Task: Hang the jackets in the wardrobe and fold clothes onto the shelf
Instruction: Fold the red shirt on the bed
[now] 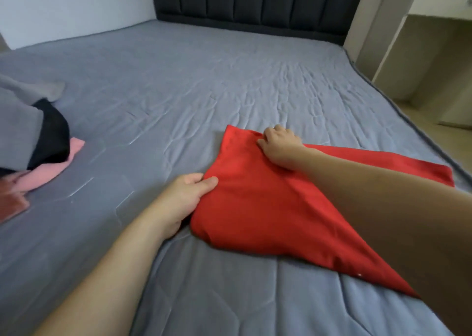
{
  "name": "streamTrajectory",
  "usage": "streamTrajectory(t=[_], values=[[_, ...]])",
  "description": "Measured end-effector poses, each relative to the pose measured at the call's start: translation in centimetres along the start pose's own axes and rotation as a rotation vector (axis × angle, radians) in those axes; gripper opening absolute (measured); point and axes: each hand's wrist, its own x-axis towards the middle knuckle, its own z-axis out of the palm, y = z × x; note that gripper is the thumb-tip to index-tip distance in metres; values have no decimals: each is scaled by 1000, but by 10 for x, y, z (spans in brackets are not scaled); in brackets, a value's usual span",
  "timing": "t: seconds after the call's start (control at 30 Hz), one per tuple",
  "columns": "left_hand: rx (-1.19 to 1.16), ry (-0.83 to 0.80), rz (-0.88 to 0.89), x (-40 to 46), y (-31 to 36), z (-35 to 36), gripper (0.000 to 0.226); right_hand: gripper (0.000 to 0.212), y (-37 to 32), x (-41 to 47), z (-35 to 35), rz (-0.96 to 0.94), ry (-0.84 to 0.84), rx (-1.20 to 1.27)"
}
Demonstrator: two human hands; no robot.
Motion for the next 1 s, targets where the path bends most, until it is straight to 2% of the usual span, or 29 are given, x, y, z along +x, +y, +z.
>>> streamTrajectory(t=[0.17, 0.23, 0.3, 0.37, 0.5, 0.63, 0.7, 0.77, 0.9, 1.0], values=[[39, 33, 36, -1, -3, 2, 26, 31, 2, 26, 13, 67, 152, 222], [-9, -118, -58, -5, -3, 1, 32, 35, 0, 30, 17, 46, 121, 181], [-56, -299, -158, -12, 0, 1, 38, 56, -4, 31, 18, 36, 46, 118], [-78, -367, -219, -13, 0, 6, 41, 64, -8, 33, 15, 34, 5, 59], [57, -295, -364, -14, 13, 10, 44, 55, -29, 29, -4, 34, -13, 59], [211, -215, -424, -23, 71, -18, 23, 45, -63, 34, -62, 120, 84, 280], [282, -107, -362, -30, 113, -39, 11, 37, -85, 40, -105, 162, 162, 474], [341, 38, -224, -42, 167, -57, 9, 31, -108, 44, -158, 185, 257, 687], [394, 342, 163, -96, 286, -77, 36, 33, -142, 35, -275, 227, 453, 1062], [471, 417, 395, -162, 356, -66, 36, 39, -148, 6, -350, 215, 538, 1374]])
